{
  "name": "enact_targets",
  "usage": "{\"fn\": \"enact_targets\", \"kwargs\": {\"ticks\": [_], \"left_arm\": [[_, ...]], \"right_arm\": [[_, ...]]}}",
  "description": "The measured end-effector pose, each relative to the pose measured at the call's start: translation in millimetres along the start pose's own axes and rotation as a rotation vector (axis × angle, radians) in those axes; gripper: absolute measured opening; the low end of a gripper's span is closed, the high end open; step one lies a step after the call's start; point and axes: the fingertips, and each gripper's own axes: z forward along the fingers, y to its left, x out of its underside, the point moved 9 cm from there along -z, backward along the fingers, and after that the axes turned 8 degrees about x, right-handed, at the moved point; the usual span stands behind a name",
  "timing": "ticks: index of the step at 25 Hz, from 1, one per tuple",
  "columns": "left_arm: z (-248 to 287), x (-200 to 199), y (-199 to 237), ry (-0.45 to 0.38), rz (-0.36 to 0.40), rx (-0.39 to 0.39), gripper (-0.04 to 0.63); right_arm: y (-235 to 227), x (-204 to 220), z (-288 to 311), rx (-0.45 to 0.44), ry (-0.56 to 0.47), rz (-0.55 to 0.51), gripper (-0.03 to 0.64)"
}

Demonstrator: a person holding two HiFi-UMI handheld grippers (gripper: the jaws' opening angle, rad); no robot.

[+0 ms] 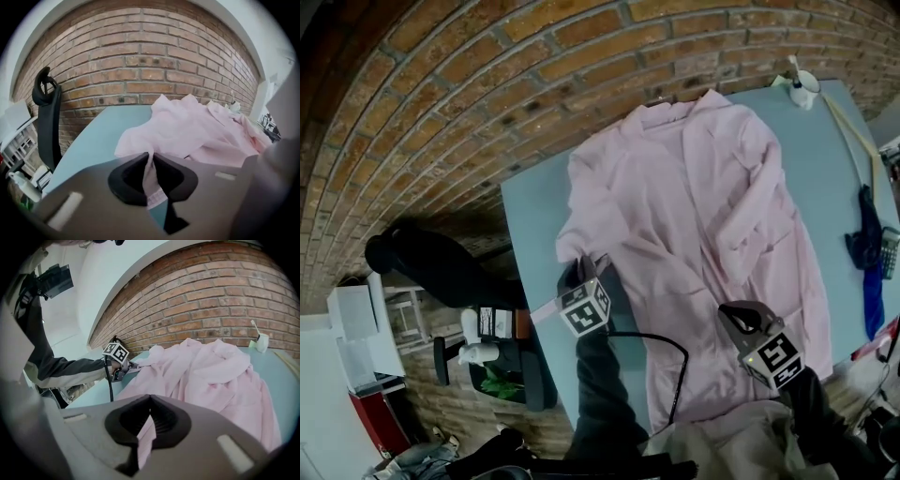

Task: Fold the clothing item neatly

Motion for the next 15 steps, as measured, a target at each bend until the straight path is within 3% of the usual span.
{"fn": "enact_targets", "kwargs": {"ticks": [3,6,8,11,13,15], "left_arm": [[-37,-14,-12,-0.117,0.025,-0.013,0.034],[-82,-48,-58,-0.245,0.156,0.018,0.035],[-99,-73,-105,-0.332,0.203,0.126,0.035],[-100,-81,-181,-0.413,0.142,0.330,0.035],[-87,-65,-229,-0.394,0.093,0.453,0.038],[-72,-37,-274,-0.285,0.025,0.618,0.089]], "right_arm": [[-7,10,-15,0.028,0.007,0.018,0.002],[-16,21,-31,0.065,-0.027,0.051,0.002],[-21,28,-40,0.087,-0.028,0.075,0.002],[-25,39,-55,0.123,-0.012,0.098,0.002],[-24,44,-67,0.136,-0.017,0.108,0.002],[-23,48,-79,0.151,-0.031,0.121,0.002]]}}
